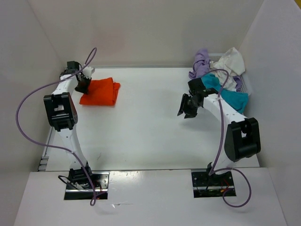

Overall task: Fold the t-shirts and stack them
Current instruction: Put the neatly folded tshirt into the corner of the board with the left arm

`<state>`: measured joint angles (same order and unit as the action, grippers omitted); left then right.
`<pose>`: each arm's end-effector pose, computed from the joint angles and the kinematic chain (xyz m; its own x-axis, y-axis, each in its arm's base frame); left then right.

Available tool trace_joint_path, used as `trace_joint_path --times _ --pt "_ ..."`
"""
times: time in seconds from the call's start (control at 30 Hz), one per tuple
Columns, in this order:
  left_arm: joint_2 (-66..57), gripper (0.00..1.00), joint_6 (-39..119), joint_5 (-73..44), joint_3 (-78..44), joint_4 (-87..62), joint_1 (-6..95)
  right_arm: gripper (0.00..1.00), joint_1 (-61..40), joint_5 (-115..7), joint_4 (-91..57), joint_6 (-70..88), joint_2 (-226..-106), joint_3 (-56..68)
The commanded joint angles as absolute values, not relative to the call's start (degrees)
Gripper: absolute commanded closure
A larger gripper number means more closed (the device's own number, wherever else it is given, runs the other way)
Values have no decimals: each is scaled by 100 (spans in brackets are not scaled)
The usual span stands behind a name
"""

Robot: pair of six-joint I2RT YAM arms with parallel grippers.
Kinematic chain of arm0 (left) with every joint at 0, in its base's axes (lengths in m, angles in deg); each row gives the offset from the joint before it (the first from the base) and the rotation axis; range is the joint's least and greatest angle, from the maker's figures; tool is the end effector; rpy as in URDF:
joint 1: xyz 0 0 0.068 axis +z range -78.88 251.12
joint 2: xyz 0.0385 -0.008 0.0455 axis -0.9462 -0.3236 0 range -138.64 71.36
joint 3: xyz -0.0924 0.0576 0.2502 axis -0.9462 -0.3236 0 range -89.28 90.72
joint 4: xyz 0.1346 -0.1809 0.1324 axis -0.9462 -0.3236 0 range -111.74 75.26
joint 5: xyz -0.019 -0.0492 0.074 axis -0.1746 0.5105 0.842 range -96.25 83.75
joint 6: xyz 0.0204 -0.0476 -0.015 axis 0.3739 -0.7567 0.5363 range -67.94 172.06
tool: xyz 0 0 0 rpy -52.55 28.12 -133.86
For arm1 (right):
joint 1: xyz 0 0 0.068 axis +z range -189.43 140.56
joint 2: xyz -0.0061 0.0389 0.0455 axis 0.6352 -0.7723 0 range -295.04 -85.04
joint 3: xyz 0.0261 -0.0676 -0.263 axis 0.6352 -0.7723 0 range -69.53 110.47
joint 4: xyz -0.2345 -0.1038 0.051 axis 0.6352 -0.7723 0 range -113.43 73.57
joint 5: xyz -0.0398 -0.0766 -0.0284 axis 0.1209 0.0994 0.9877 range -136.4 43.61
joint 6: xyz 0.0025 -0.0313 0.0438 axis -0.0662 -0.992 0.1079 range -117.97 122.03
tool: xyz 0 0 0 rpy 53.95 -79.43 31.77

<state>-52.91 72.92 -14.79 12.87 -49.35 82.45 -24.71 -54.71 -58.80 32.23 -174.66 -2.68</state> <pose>0.4699 0.0888 0.2037 -0.8070 0.1974 -0.5566 0.1850 0.9795 0.0792 0.3017 0.0847 0.2389 -0.9146 0.2742 -0.2972 0.1732 0.9298 0.3248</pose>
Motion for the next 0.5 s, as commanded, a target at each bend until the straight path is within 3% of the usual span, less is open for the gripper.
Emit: trace_joint_path --times 0.0,0.17,0.27,0.43,0.47 --pt "-5923 100 7728 -837 2259 -4839 8378 50 -2511 -5316 -6265 3007 -17696 270" --pt "-6722 100 7904 -388 3261 -4708 8562 49 -2511 -5203 -6564 2946 -17943 631" --pt "-7441 100 7957 -335 4507 -5242 8633 49 -2511 -5202 -6627 2946 -18066 763" --pt "-9503 100 7711 -397 8300 -6883 8948 49 -2511 -5140 -6890 2946 -18329 984" --pt "-9380 100 7711 -249 8604 -6835 8949 49 -2511 -5088 -6890 2946 -18330 1044"
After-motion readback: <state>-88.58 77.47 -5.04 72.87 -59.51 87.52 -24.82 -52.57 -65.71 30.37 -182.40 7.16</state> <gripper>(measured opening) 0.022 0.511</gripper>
